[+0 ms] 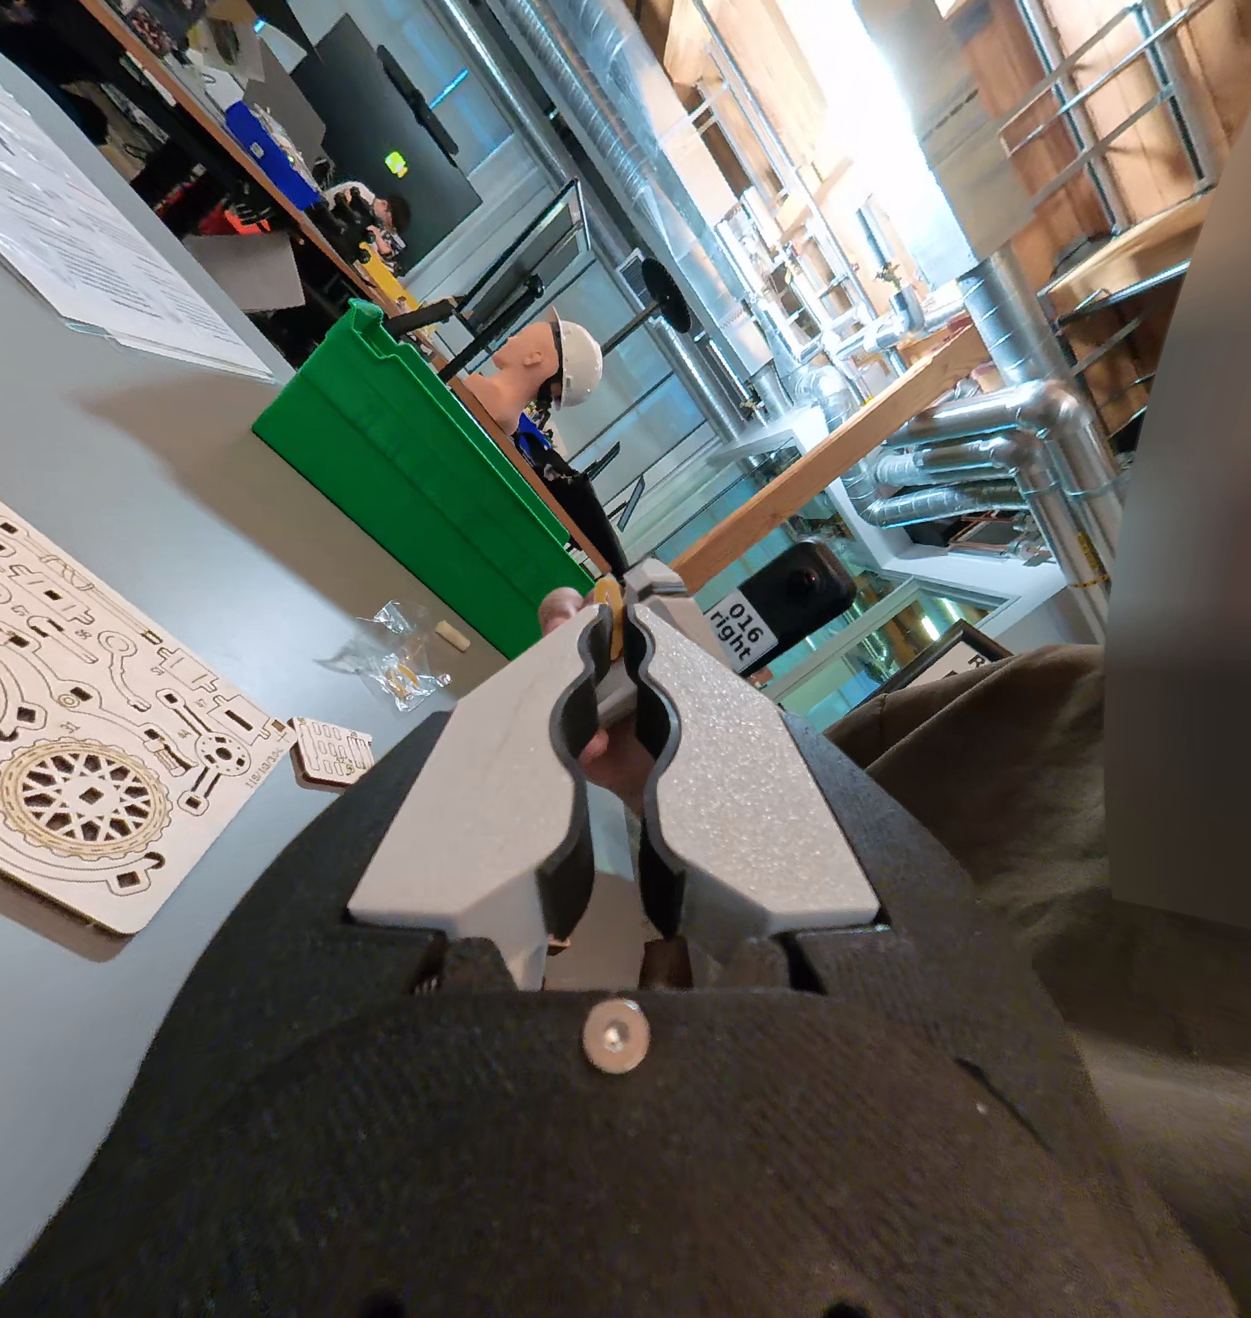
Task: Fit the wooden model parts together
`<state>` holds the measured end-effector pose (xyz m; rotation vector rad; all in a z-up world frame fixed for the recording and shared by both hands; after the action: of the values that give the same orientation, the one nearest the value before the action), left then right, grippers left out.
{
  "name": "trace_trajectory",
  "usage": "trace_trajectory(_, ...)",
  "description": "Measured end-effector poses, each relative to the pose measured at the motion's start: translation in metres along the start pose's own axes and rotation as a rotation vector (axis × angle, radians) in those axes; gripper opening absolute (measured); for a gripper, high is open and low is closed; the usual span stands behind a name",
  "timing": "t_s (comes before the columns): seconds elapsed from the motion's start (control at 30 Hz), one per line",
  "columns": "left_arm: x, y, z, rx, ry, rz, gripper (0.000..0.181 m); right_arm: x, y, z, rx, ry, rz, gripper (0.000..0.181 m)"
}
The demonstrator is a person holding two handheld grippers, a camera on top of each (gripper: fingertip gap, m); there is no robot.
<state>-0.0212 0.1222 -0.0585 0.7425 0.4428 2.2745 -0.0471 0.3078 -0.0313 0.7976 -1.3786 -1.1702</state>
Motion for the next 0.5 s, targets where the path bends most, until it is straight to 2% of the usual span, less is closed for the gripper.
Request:
trace_trajectory(0.13,0.0006,-0.0007,0.0016,-0.011,-0.023,0.005,0.001,0.0033,-0.0062,-0.0005,0.099,0.019,-0.032,0.0)
trace_trajectory(0.33,0.0011,-0.0015,0.0045,0.005,-0.055,0.007,0.001,0.0055,-0.0095,0.0044,0.362,0.035,-0.009,0.0)
trace_trajectory(0.5,0.0014,-0.0021,0.0066,0.039,-0.062,0.005,0.006,0.0051,-0.0102,0.0063,0.409,0.04,-0.006,0.0)
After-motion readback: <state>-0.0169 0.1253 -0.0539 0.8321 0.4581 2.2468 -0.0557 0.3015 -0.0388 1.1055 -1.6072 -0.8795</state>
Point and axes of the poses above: each gripper's, where its closed fingertips meet, x out along the fingers, y out of its top, z = x × y across the jaws, the point moved 10 cm from there along -x, back along the fingers, and after that the axes turned 14 degrees about z, right-handed, at the moved point
